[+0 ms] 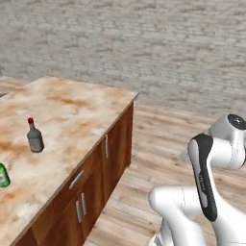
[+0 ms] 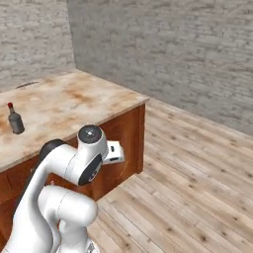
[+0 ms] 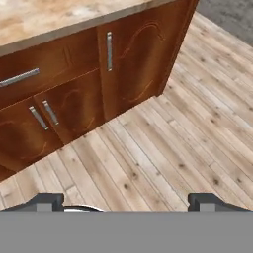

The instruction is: Move the drinks to the dining counter.

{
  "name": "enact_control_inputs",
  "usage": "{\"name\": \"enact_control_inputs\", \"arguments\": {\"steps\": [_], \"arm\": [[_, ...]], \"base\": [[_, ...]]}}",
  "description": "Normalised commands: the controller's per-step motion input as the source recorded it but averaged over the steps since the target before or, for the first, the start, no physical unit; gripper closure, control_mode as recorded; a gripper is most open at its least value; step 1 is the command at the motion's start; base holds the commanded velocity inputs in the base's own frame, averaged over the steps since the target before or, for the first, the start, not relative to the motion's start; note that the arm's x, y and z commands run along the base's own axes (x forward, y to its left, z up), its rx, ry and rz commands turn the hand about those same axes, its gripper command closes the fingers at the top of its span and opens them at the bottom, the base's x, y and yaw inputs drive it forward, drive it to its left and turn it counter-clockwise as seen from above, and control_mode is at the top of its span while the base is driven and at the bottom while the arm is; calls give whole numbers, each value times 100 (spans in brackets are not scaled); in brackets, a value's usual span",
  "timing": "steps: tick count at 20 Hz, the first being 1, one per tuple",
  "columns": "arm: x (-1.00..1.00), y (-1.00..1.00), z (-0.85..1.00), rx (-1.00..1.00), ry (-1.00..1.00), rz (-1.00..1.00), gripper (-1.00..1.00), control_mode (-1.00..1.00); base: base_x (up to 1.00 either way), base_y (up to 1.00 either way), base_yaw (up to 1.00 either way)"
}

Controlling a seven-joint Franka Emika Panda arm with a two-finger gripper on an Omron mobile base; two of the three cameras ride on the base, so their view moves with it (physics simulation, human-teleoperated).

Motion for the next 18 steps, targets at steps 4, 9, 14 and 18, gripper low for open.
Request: {"name": "enact_control_inputs", "arguments": {"steps": [4, 9, 14, 18], "arm": [[0, 0, 0, 0, 0, 0, -100, 100], [0, 0, 0, 0, 0, 0, -100, 100], [0, 0, 0, 0, 0, 0, -100, 100], [0, 0, 0, 0, 0, 0, -100, 100]], "base": [[15, -41, -85], [14, -38, -86], [14, -35, -86], [34, -17, -80]]}}
